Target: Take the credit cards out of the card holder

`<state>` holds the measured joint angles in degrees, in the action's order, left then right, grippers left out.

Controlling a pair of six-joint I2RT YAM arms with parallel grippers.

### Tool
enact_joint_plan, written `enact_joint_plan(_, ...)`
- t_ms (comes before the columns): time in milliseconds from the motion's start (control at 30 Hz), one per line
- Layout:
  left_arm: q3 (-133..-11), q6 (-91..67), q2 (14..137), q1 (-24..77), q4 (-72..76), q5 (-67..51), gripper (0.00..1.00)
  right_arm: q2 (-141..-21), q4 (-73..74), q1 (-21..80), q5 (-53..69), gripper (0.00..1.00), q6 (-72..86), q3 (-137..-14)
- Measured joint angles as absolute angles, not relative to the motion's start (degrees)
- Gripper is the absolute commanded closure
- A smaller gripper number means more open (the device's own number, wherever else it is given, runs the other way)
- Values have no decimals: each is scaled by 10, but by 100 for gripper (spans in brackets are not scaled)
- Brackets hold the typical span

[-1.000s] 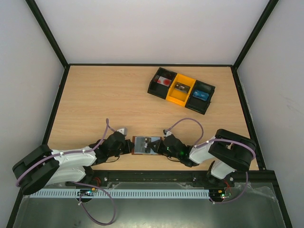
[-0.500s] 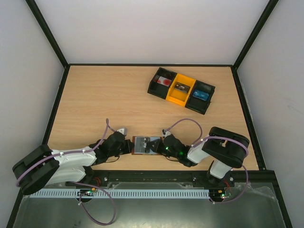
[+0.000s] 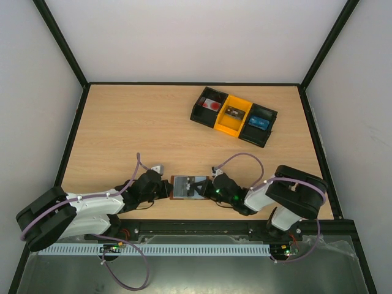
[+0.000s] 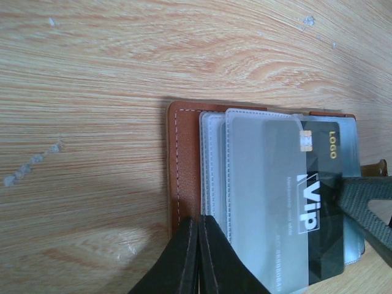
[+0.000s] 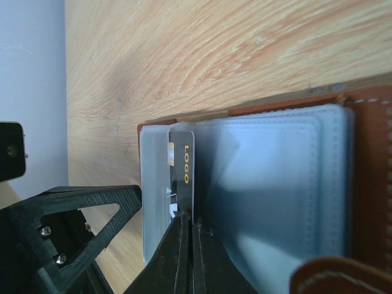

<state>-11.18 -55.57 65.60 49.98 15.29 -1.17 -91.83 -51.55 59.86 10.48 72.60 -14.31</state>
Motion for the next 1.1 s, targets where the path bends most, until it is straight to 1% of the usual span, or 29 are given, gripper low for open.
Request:
enact_joint_plan(167,-112,-556,656,500,153,-10,97,-861,-477,589,97,98,713,-126)
enact_joint_plan(267,-112,-556,656,500,151,-9,93,-815,-432,585,87,98,698,-124)
enact_joint_plan(400,-120,-552,649,500,131,-4,81,-763,-360,584,77,98,670,-135)
enact_joint_plan(467,-130,-547,641,500,110,0,71,-732,-321,584,70,98,654,-144)
enact_joint_plan(533,-142,-546,626,500,86,3,64,-700,-288,583,63,98,638,-149)
enact_joint_plan(600,-156,-544,604,500,65,6,53,-663,-253,583,60,98,620,-151)
enact_joint_plan(800,-185,-518,524,500,35,5,30,-571,-173,582,65,98,579,-157)
enact_joint_plan(900,-190,-498,480,500,31,-20,23,-528,-153,581,96,98,557,-158)
enact_joint_plan(933,-193,-491,465,500,30,-31,20,-517,-151,581,107,98,551,-159)
enact_joint_plan(1100,-215,-445,403,500,25,-96,18,-465,-150,581,186,98,525,-160)
